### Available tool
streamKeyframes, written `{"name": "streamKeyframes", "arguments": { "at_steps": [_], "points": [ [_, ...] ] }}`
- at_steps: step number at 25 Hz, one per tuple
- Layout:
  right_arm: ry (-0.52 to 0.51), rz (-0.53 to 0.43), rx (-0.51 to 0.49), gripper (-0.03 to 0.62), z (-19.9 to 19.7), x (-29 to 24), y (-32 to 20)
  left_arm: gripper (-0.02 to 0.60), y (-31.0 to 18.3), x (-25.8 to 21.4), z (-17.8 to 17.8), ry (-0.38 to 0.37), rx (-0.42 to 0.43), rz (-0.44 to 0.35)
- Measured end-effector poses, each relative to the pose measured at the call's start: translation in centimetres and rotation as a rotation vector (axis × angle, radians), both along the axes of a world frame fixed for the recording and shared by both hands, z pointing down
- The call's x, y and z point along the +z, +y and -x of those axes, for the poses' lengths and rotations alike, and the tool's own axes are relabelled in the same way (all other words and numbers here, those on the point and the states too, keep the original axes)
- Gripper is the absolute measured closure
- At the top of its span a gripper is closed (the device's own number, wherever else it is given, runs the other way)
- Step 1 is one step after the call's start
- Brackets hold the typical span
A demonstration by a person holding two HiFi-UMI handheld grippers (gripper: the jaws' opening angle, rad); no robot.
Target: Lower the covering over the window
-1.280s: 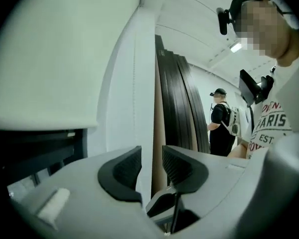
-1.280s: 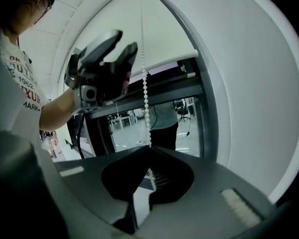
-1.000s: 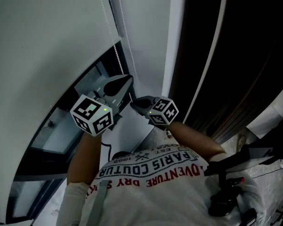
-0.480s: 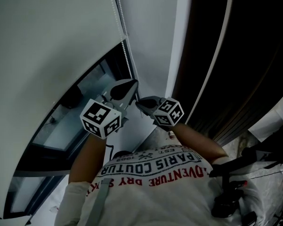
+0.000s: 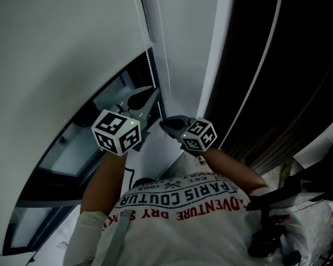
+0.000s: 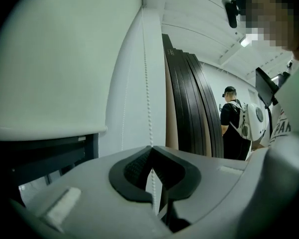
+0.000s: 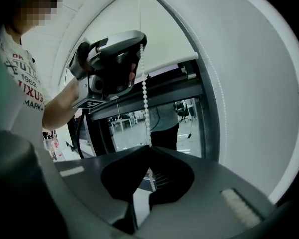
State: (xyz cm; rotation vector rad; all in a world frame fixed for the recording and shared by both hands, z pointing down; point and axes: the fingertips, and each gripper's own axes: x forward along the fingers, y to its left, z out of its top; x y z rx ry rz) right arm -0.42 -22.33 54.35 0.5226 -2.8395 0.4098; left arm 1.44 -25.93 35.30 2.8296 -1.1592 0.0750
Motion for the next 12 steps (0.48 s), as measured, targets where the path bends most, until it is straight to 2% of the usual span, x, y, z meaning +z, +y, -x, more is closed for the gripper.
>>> {"name": "streamKeyframes", "arguments": {
  "at_steps": [4, 12],
  "points": [
    [0.037, 0.015, -0.010, 0.588, 0.0, 1.0, 0.3, 0.575, 0.3, 1.1, 0.1, -0.016, 0.009, 0.017],
    [0.167, 0.136, -0.023, 0.588, -0.9, 7.1, 2.1, 0.574, 0.8, 7.5, -0.3, -0.045, 0.017, 0.147]
  ]
}}
